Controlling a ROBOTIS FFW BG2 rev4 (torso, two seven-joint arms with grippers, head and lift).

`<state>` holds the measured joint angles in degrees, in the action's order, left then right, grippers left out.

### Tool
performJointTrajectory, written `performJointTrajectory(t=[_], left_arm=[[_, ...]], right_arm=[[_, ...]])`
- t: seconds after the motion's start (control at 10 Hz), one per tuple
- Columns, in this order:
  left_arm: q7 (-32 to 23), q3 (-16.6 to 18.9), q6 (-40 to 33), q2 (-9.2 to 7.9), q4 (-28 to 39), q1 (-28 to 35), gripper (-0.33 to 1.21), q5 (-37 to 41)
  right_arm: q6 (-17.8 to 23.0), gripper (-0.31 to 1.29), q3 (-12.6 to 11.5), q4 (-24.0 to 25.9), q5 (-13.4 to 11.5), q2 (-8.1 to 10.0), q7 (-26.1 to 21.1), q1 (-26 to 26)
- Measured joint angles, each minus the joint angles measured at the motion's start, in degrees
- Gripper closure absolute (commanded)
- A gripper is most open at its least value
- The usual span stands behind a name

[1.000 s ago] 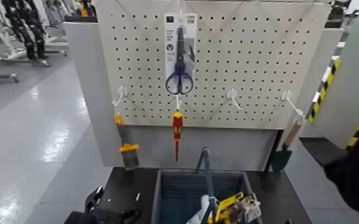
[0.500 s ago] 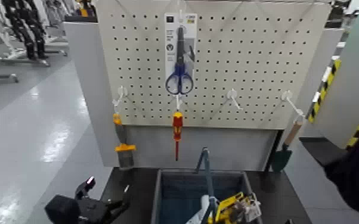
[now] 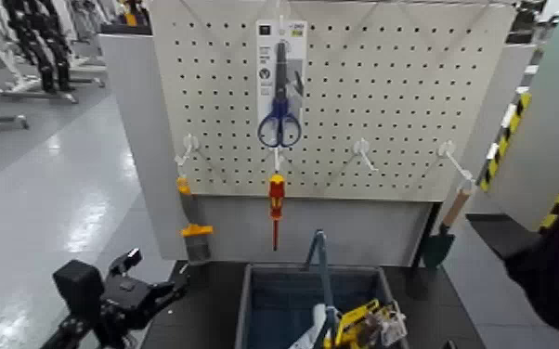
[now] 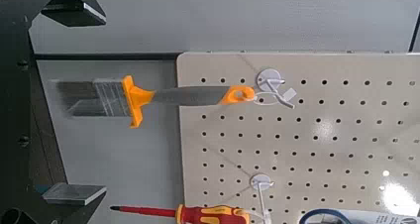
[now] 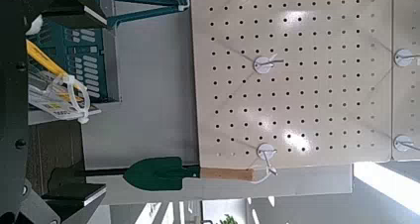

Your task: Put the yellow paint brush into the crate.

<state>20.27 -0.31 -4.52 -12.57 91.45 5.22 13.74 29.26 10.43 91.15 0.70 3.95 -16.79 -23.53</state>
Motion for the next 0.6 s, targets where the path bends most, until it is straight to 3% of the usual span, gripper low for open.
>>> performJointTrajectory(t=[0.6], left_arm=[[8.55,-1.57,7.84,-5.61,-5.68,-9.61,0.11,4.52]], right_arm=[[0.09,0.13,0.19,-0.26,0.09,0.18,0.00,0.30]])
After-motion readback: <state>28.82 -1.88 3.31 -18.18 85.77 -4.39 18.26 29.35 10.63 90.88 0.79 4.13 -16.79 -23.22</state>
